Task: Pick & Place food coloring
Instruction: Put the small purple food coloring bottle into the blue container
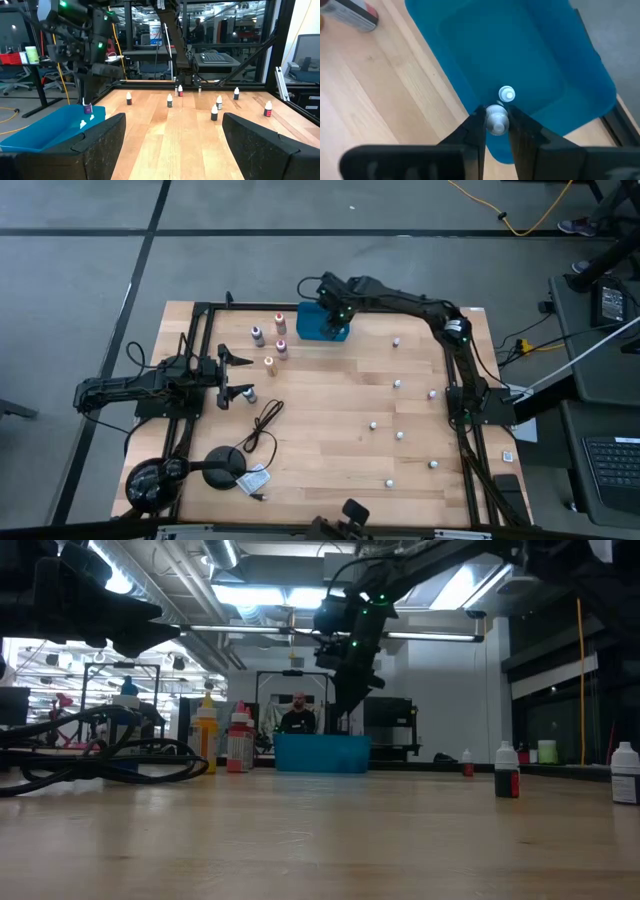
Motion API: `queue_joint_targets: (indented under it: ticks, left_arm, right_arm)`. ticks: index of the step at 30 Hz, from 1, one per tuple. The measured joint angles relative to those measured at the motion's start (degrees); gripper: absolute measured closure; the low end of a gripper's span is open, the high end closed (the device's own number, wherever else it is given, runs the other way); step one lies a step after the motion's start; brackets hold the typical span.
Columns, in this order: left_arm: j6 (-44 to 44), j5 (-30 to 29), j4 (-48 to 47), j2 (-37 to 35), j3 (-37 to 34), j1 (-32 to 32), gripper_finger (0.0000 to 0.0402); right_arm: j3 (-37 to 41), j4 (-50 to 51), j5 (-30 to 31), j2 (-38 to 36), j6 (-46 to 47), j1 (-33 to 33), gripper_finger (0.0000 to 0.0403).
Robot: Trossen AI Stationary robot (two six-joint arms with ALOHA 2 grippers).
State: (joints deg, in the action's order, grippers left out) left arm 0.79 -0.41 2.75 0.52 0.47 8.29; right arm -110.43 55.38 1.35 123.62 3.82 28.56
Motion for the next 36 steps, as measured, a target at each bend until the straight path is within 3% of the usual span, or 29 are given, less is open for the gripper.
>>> queue_joint_targets:
  ticks: [36]
  left_arm:
    - [0.00,0.00,0.00,0.01,0.02,0.00,0.0073]
  right_arm:
    - [10.67,-11.58,0.49,0.45,-3.06,0.13,0.0330]
